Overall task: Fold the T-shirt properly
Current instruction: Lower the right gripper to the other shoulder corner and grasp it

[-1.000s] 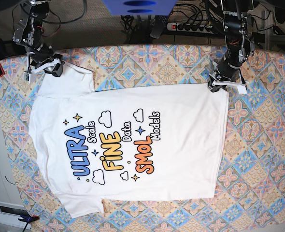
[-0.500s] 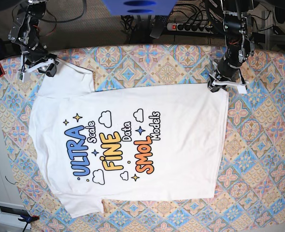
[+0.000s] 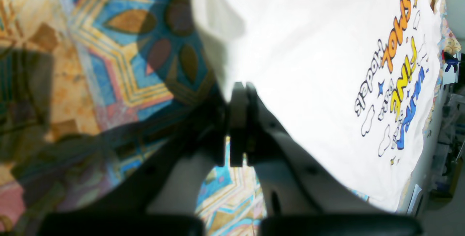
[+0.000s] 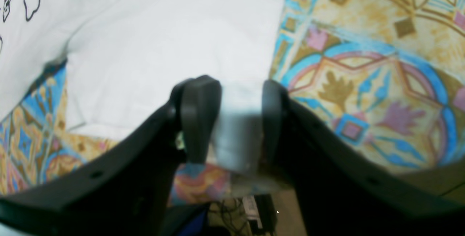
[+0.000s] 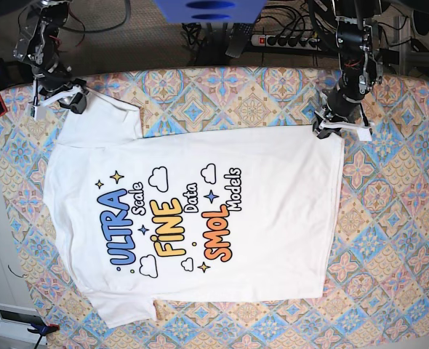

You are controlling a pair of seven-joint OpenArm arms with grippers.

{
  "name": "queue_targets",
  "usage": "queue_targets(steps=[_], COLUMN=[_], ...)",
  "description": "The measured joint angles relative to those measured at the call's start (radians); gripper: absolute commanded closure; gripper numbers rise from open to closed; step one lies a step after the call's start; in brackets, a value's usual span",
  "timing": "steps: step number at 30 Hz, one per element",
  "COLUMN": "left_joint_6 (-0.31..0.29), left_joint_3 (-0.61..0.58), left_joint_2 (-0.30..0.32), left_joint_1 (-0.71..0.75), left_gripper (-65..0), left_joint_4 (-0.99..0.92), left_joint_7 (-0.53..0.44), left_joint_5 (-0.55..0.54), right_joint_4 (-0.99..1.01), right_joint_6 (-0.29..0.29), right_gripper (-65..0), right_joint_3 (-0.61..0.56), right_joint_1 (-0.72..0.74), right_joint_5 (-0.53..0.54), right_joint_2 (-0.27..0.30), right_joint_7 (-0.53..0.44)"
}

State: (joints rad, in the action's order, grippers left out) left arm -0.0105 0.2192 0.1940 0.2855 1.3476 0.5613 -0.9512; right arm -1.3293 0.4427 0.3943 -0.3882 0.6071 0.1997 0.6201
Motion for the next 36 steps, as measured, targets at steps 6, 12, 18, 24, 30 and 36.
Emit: queue_targets(steps=[6,12,18,24,30,36], left_joint_6=[-0.001,-0.004,-0.004,-0.004,-0.004,-0.004], left_joint_3=[0.000,0.000,0.000,0.001,0.001,0.000], left_joint_2=[0.000,0.000,0.000,0.000,0.000,0.000], left_joint_1=[0.000,0.011,0.012,0.012,0.011,0.011], left_gripper=[0.0,0.0,0.0,0.0,0.0,0.0], left_joint_4=[0.000,0.001,0.002,0.002,0.002,0.002], left_joint_7=[0.000,-0.005,-0.005,-0.005,-0.004,-0.004], left_joint_5=[0.000,-0.004,-0.003,-0.003,-0.004,-0.003], right_joint_4=[-0.006,-0.006,-0.006,-0.074,-0.087,-0.037], right_joint_6=[0.010,0.009,0.010,0.004,0.006,0.006], right_gripper=[-22.8,-11.9,-11.7,-24.3,-25.1,-25.1], right_joint_3=[-0.023,-0.019,-0.005,0.085,0.093,0.087], right_joint_1=[0.002,0.003,0.003,-0.010,-0.008,-0.005], right_joint_5=[0.004,0.003,0.003,-0.021,-0.018,-0.015], right_joint_2=[-0.003,-0.003,-0.004,-0.017,-0.013,-0.013], right_joint_7=[0.013,0.019,0.029,0.076,0.073,0.072])
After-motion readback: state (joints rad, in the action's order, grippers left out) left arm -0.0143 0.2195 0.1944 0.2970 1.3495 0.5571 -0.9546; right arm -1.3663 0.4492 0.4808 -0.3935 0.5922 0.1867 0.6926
